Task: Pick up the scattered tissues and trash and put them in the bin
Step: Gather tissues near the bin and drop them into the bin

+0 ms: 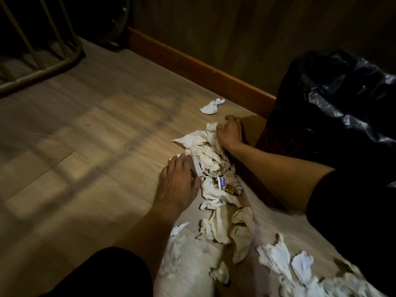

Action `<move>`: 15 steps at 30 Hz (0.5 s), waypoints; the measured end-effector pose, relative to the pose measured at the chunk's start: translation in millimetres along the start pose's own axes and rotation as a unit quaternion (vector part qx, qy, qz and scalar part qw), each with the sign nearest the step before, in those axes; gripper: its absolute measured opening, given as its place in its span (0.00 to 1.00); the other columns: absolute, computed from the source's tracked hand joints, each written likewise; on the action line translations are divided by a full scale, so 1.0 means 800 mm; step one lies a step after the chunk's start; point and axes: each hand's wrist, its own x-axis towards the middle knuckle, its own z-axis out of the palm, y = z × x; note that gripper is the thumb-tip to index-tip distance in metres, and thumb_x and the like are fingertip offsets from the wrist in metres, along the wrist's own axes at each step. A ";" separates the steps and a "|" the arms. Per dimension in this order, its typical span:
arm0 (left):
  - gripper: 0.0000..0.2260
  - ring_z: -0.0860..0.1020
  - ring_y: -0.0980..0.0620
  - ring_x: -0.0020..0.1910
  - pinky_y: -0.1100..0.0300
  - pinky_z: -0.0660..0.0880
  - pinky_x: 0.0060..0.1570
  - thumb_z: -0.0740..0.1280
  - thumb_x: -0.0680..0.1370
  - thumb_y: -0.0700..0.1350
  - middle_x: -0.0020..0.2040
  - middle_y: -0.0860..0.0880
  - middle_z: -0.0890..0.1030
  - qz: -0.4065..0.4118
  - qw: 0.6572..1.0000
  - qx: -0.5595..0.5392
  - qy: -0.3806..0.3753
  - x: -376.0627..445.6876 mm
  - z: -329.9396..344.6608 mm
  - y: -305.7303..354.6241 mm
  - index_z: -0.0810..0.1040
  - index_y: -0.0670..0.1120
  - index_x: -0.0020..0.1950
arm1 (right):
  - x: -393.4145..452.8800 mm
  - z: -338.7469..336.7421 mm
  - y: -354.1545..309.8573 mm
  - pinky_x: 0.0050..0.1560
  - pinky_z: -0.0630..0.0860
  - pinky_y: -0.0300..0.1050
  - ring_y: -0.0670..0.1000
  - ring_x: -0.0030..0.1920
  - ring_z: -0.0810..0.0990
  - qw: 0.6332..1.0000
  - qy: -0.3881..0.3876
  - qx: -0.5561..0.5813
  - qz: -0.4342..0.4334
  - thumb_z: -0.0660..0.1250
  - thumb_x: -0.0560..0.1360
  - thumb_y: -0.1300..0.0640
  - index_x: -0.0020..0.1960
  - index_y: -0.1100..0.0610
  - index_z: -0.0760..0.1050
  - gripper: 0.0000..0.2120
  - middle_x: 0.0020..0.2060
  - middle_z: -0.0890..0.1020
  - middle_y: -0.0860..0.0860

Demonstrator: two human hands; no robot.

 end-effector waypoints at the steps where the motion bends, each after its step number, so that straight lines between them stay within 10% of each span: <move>1: 0.32 0.56 0.43 0.79 0.46 0.59 0.75 0.53 0.80 0.62 0.80 0.43 0.59 0.005 1.000 0.006 -0.009 -0.003 0.004 -0.003 0.56 0.46 0.79 | 0.013 0.004 -0.002 0.72 0.65 0.52 0.59 0.73 0.66 1.000 -0.018 -0.008 0.005 0.60 0.81 0.54 0.74 0.58 0.66 0.22 0.74 0.66 0.57; 10: 0.32 0.46 0.44 0.81 0.45 0.52 0.78 0.45 0.81 0.64 0.82 0.45 0.49 0.015 0.995 0.086 -0.042 -0.003 0.027 -0.011 0.52 0.48 0.81 | 0.102 0.044 -0.017 0.76 0.60 0.53 0.60 0.79 0.56 0.973 -0.153 -0.148 -0.089 0.57 0.83 0.48 0.81 0.51 0.54 0.29 0.82 0.52 0.54; 15: 0.32 0.44 0.45 0.81 0.46 0.50 0.78 0.43 0.81 0.64 0.82 0.46 0.47 0.014 0.995 0.092 -0.046 -0.003 0.025 -0.011 0.50 0.48 0.81 | 0.097 0.039 -0.016 0.55 0.72 0.48 0.62 0.63 0.76 0.965 -0.178 -0.180 -0.067 0.58 0.82 0.52 0.68 0.60 0.75 0.19 0.65 0.77 0.61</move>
